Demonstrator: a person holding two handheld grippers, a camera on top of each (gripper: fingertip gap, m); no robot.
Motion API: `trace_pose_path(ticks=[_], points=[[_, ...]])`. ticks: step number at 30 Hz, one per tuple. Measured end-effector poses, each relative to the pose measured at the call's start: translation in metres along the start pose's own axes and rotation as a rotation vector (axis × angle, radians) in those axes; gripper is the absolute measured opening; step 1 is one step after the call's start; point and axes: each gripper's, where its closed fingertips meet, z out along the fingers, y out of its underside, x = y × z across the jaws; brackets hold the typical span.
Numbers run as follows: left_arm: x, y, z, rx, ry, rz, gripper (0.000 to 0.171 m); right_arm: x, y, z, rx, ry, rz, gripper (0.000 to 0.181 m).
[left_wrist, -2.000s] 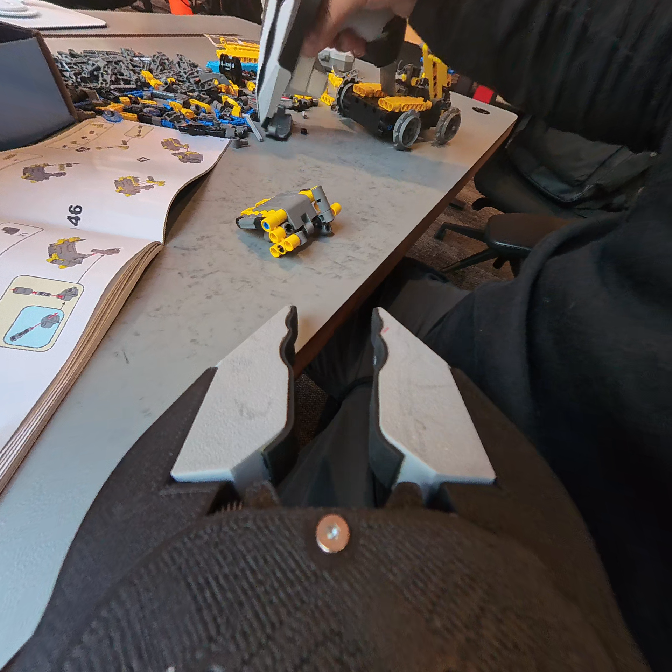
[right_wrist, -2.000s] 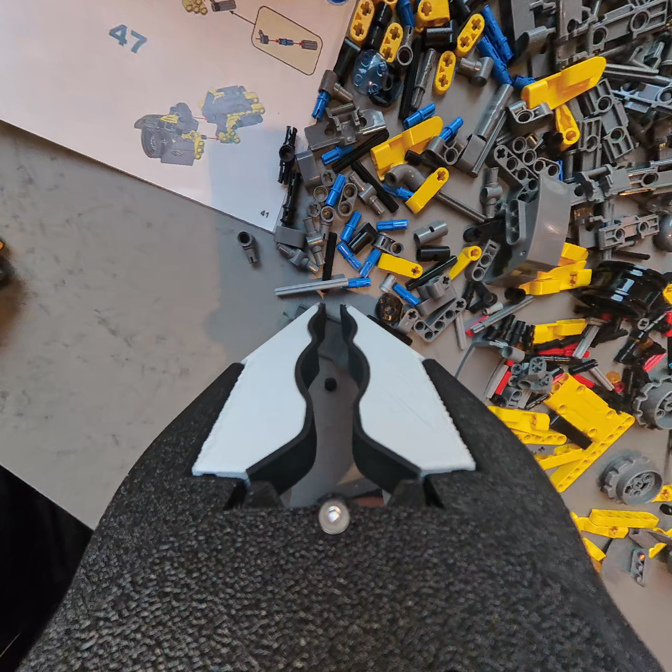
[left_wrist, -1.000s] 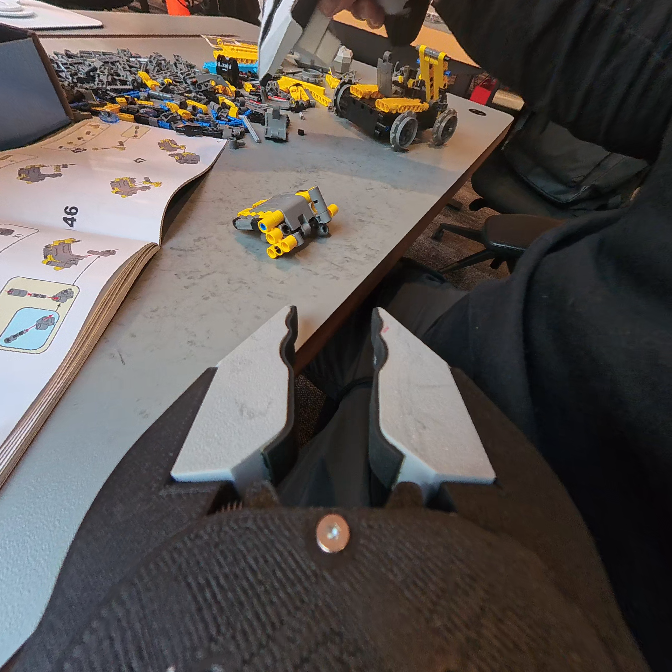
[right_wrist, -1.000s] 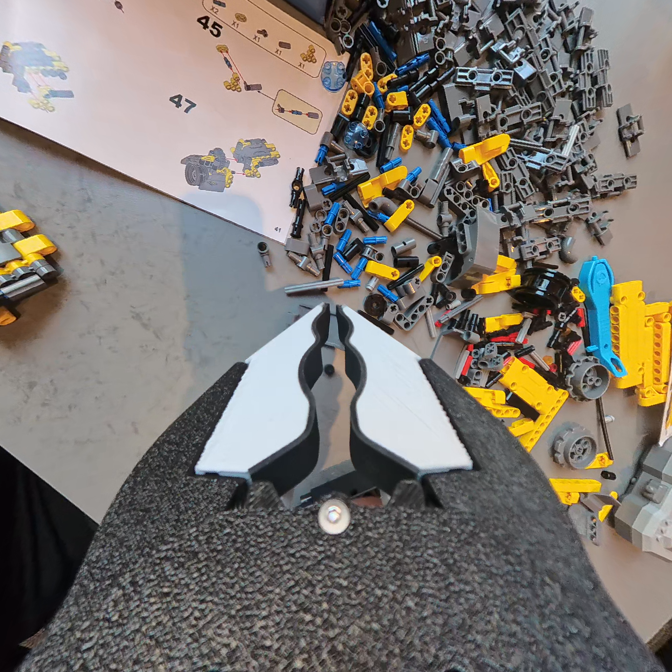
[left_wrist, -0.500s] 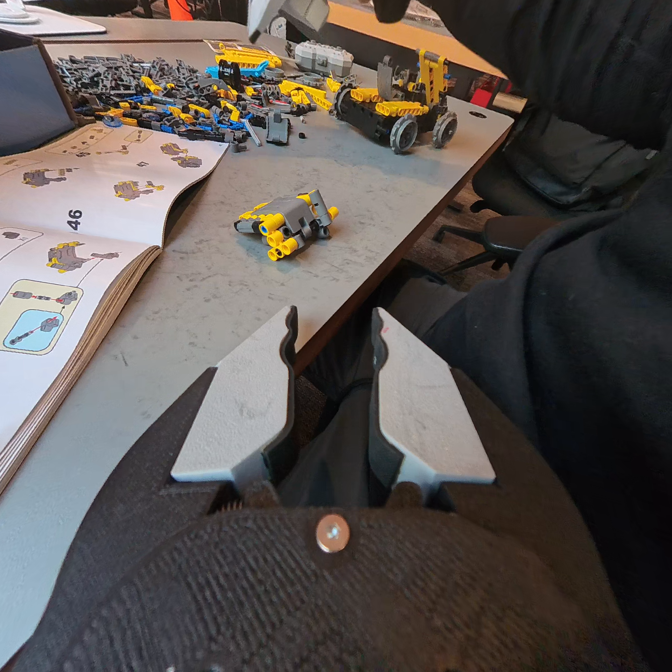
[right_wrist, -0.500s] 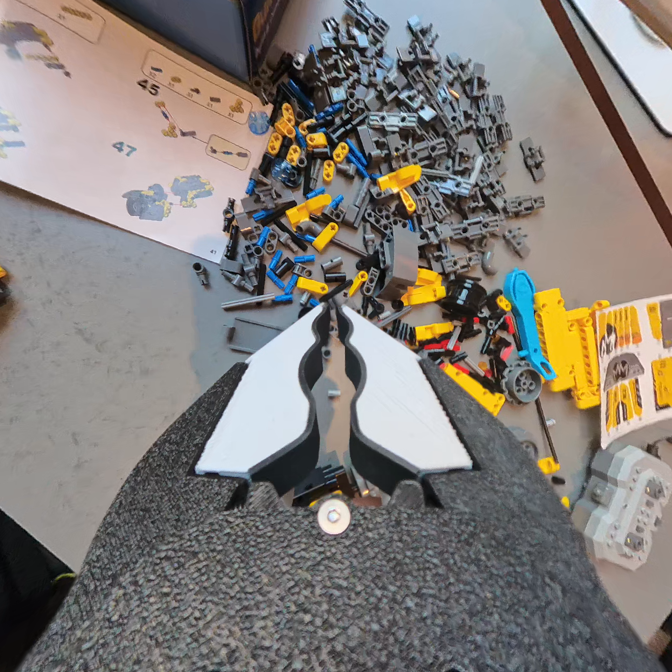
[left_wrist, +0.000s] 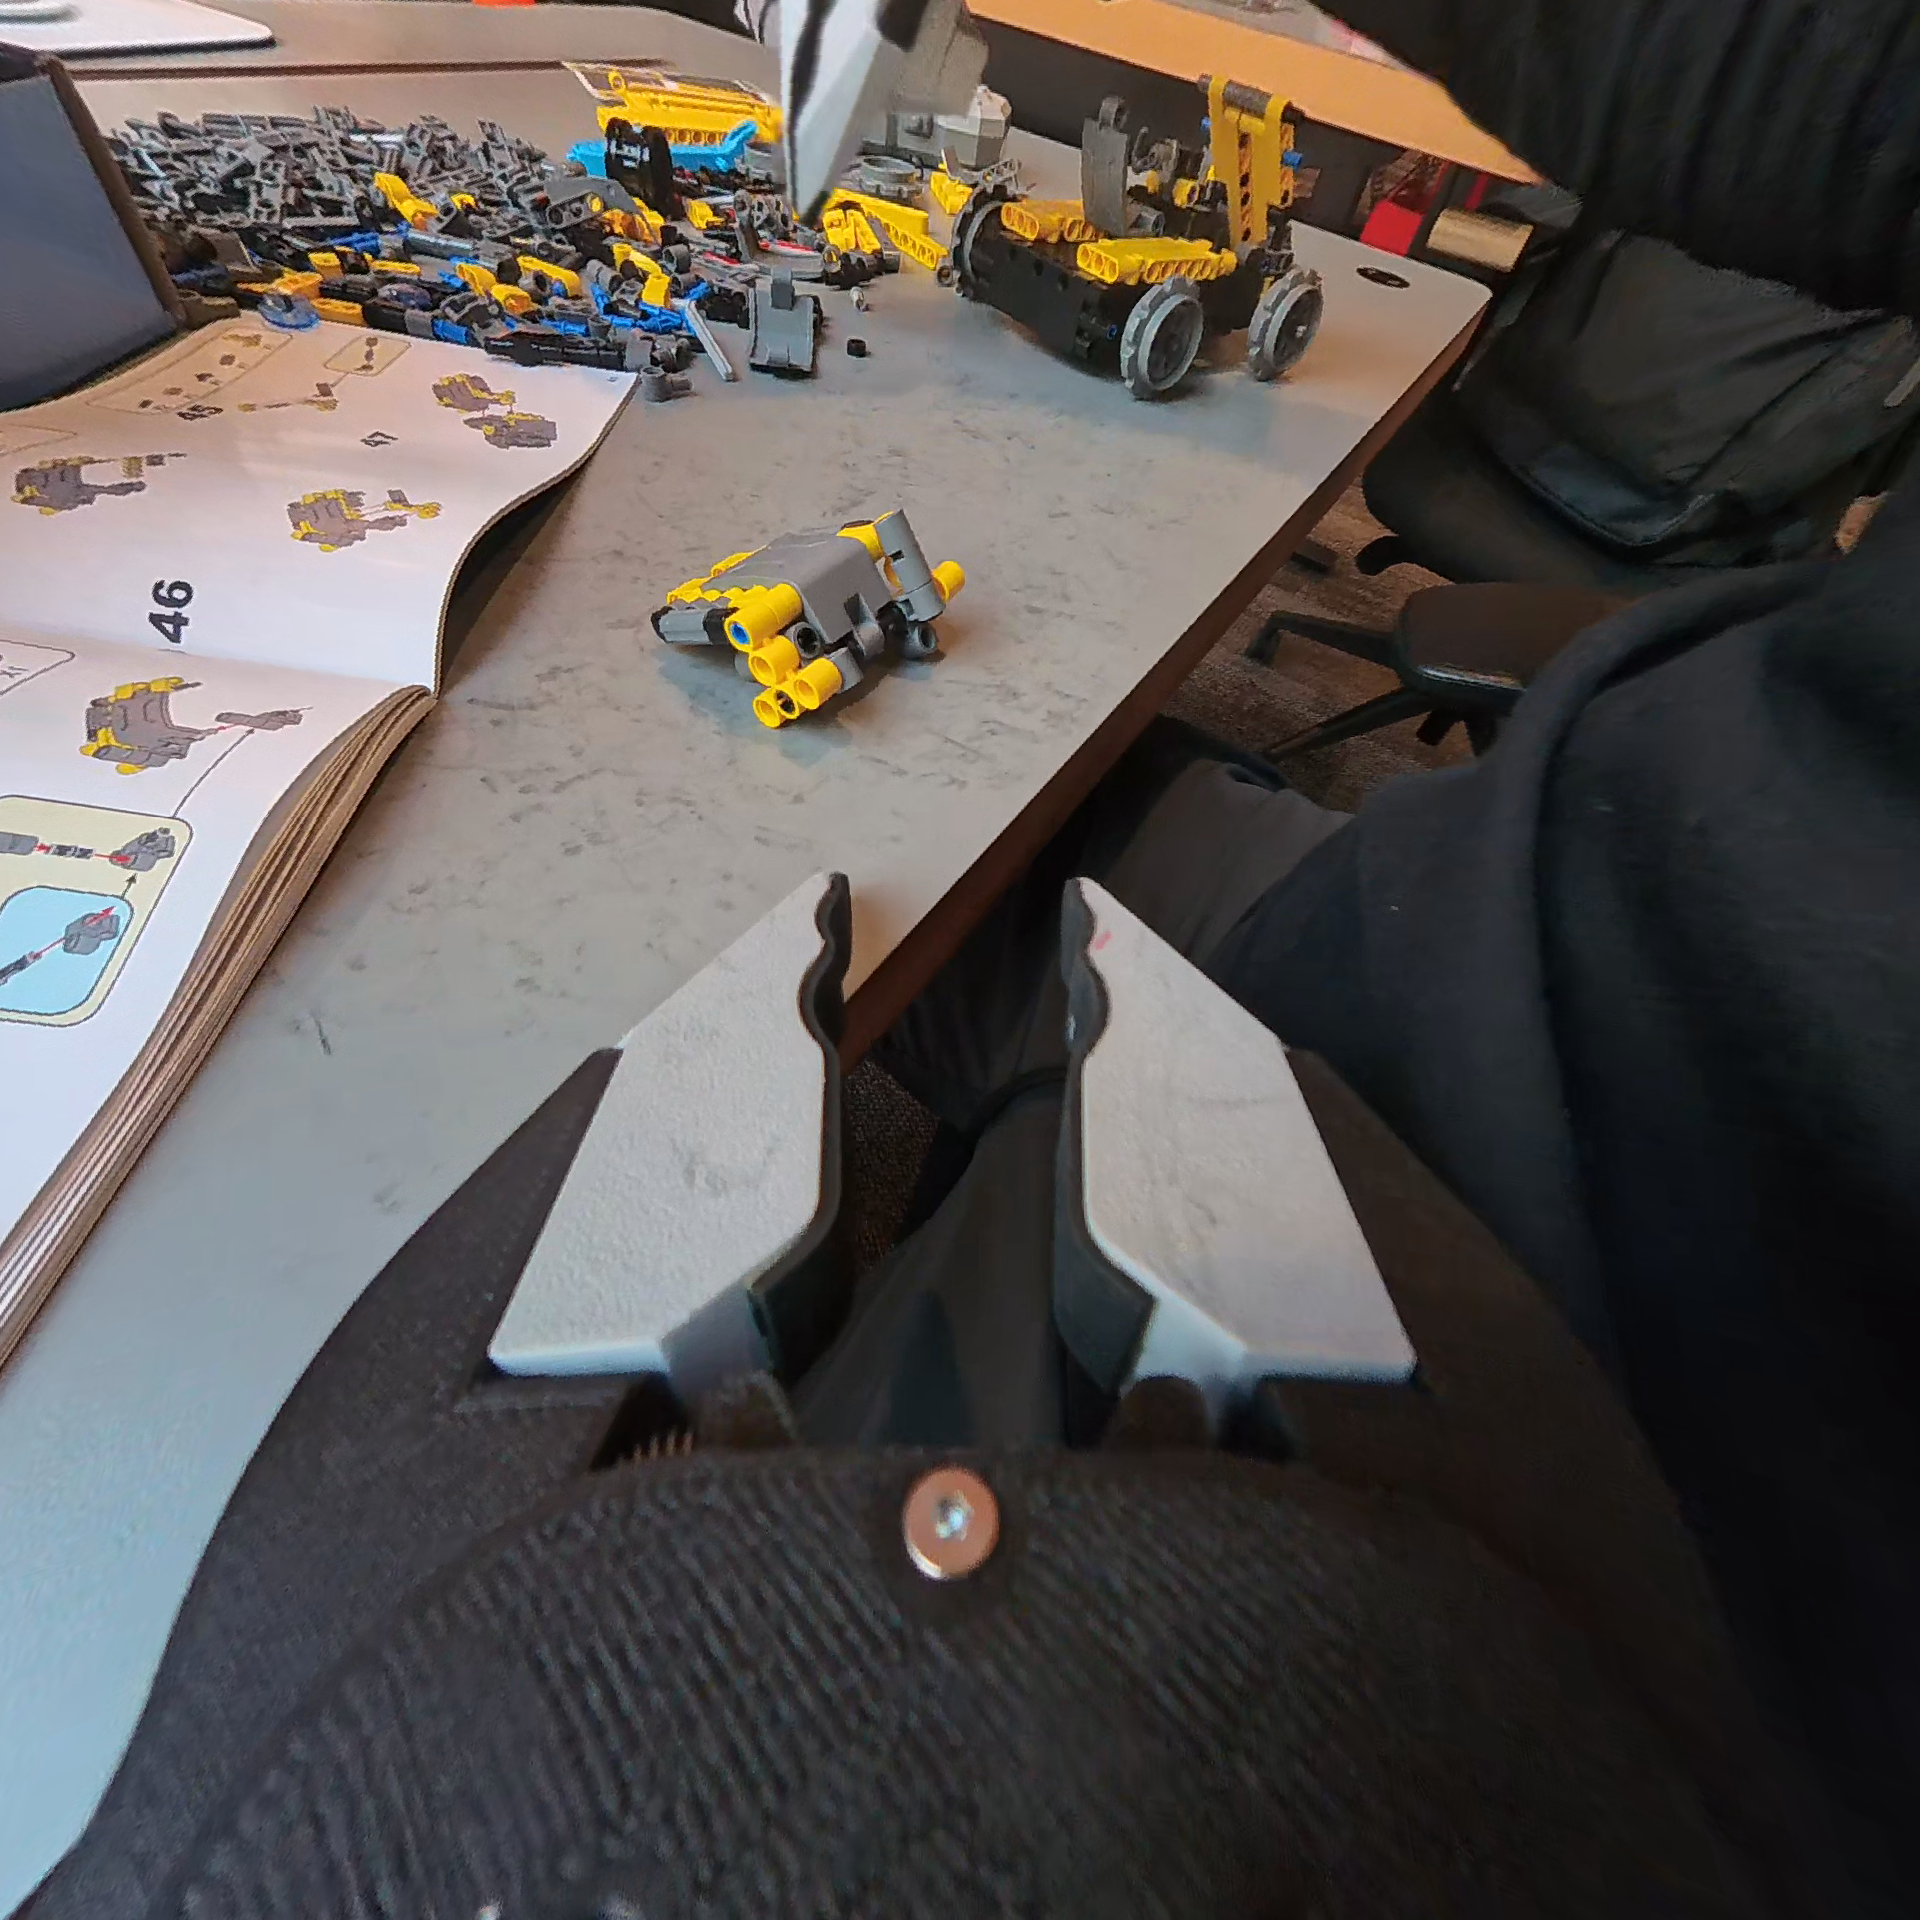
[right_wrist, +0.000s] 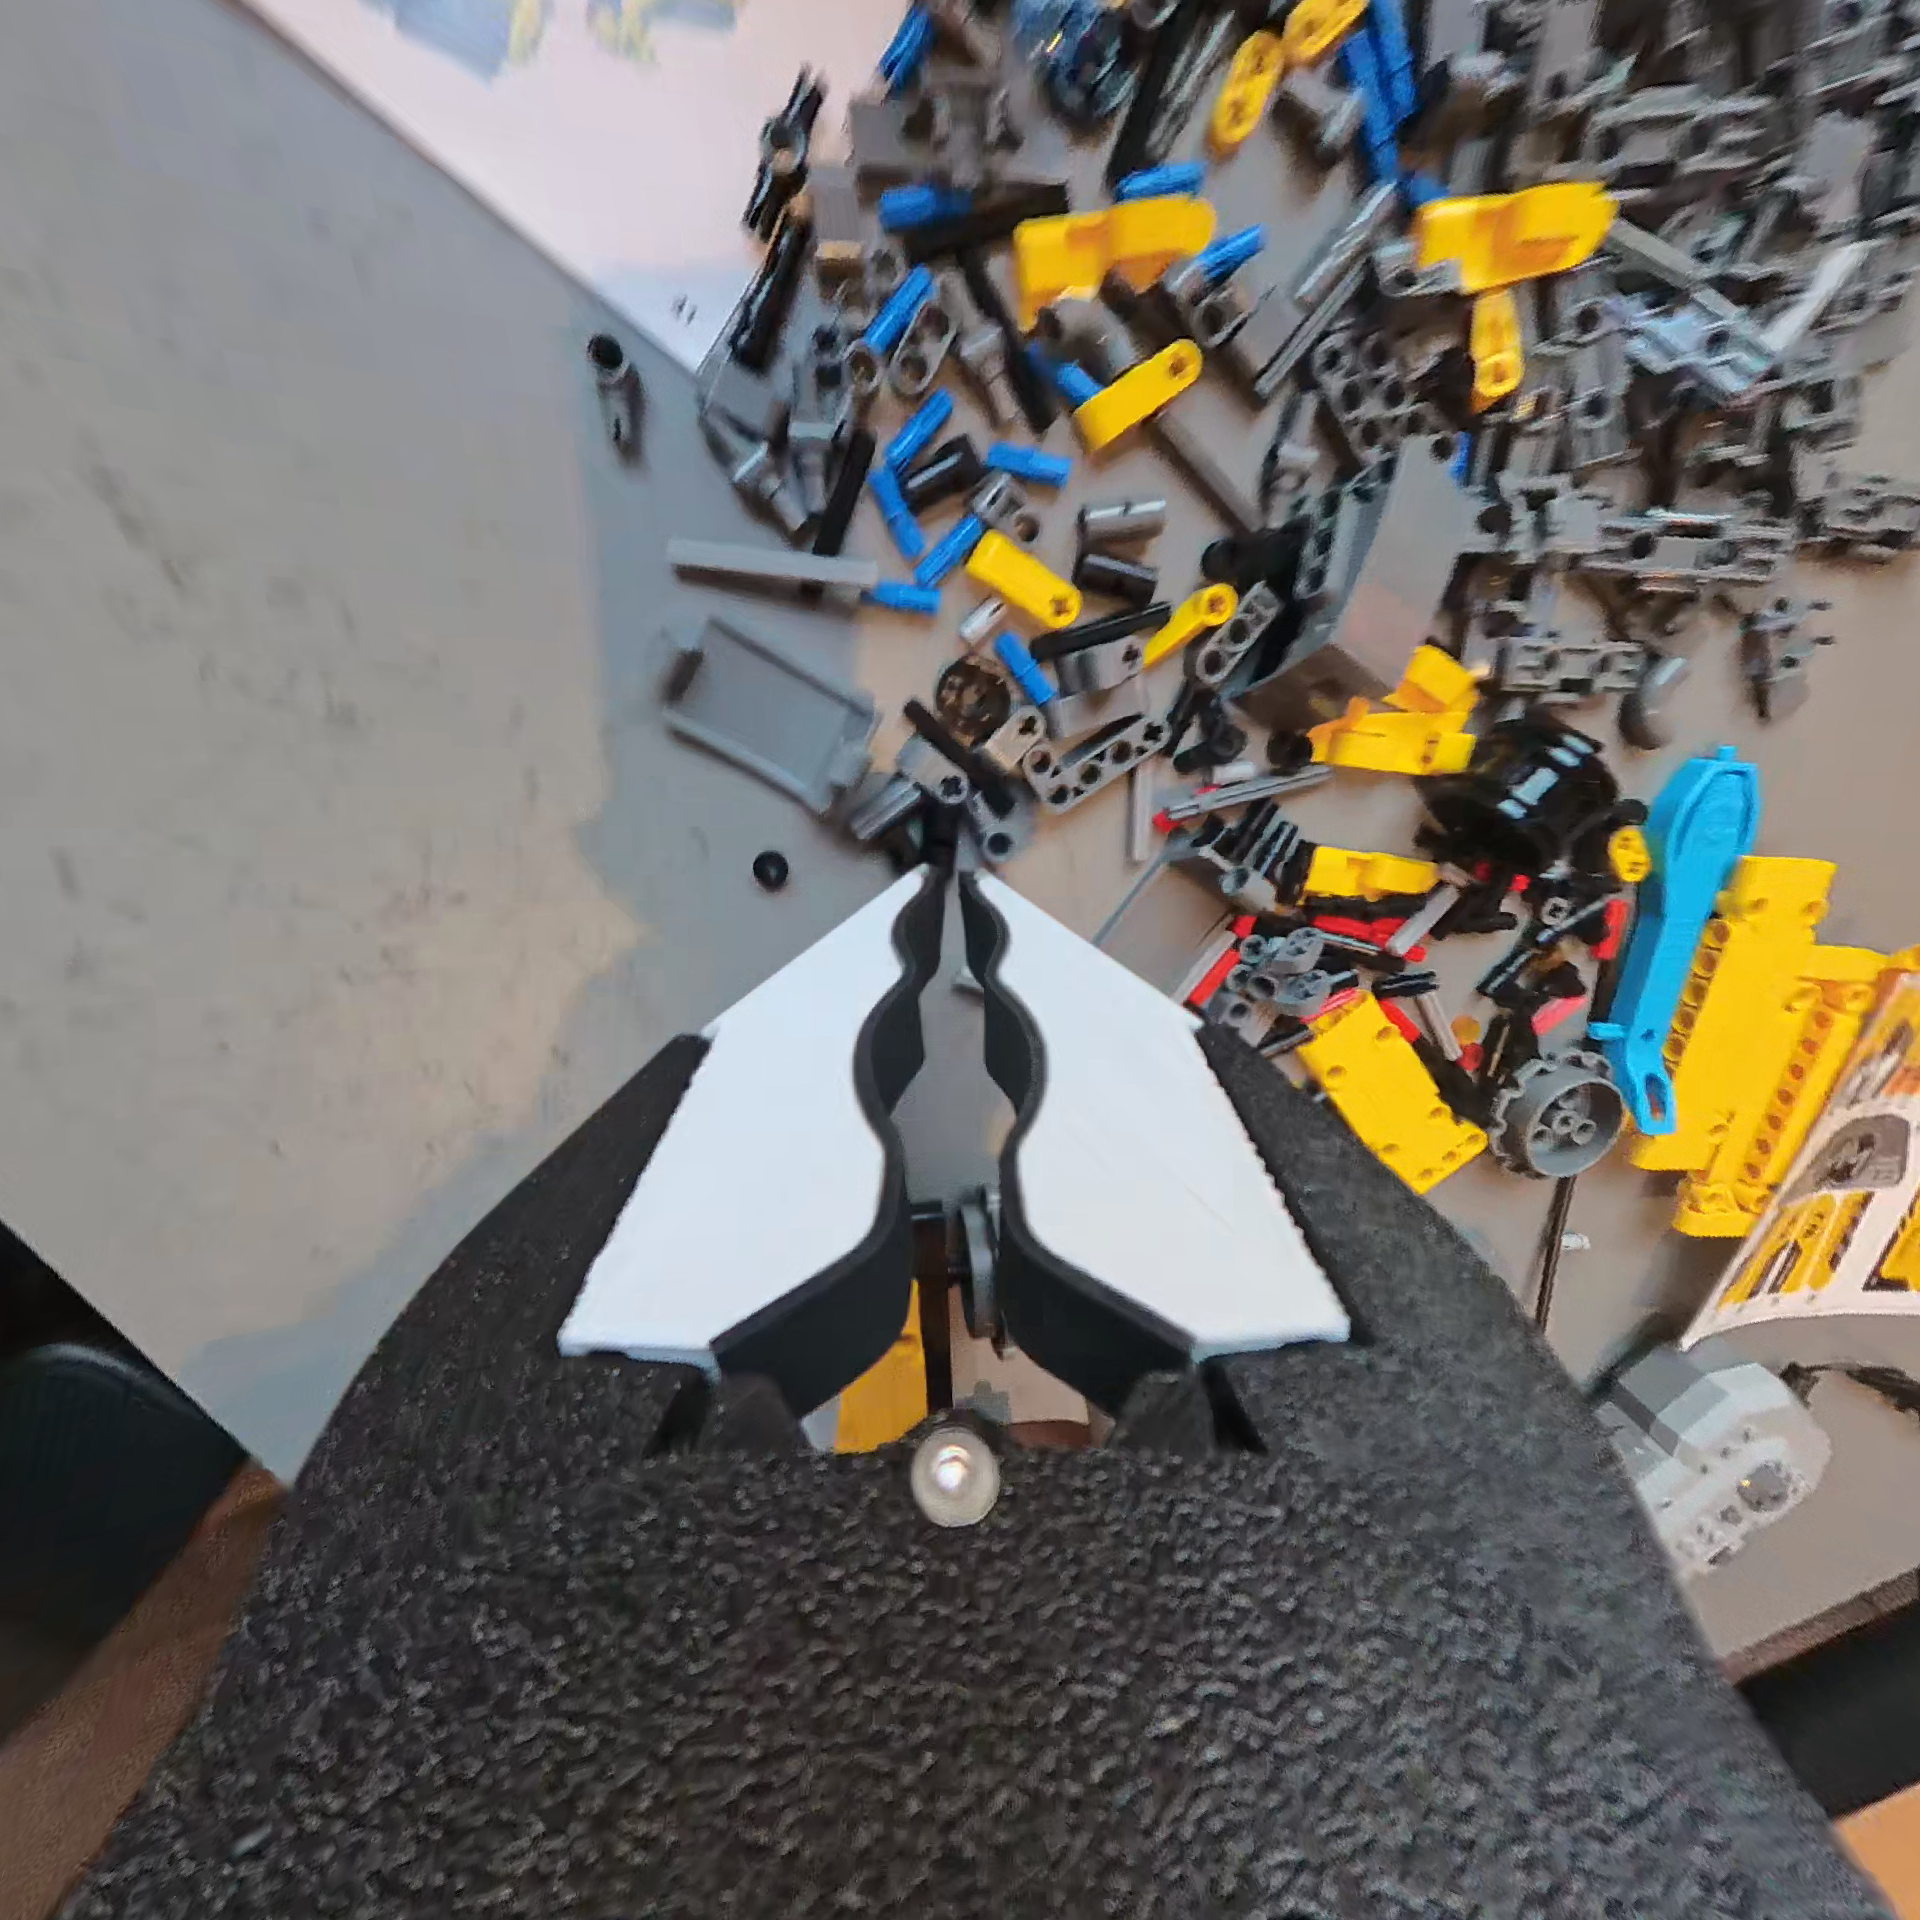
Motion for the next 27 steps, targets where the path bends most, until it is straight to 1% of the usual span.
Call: trace_pose_path(ticks=[4, 9, 14, 18, 23, 27], points=[[0.0, 0.0, 0.0, 0.0, -0.003, 0.004, 0.038, 0.001, 0.014, 0.006, -0.068, 0.001, -0.067, 0.003], [-0.001, 0.0, -0.001, -0.003, -0.007, 0.006, 0.038, 0.0, 0.015, 0.012, -0.062, -0.026, -0.051, 0.008], [-0.001, 0.002, 0.0, -0.007, -0.005, 0.0, 0.038, 0.007, 0.02, 0.017, -0.079, 0.012, -0.02, 0.006], [-0.001, 0.002, 0.001, -0.007, -0.003, 0.0, 0.038, 0.002, 0.015, 0.017, -0.04, -0.016, -0.009, 0.006], [-0.001, 0.002, 0.001, -0.009, -0.004, 0.002, 0.038, -0.002, 0.011, 0.024, -0.044, -0.033, -0.024, 0.007], [-0.002, 0.001, 0.0, -0.005, -0.008, 0.0, 0.038, 0.0, 0.005, 0.018, -0.008, -0.027, -0.01, 0.007]])
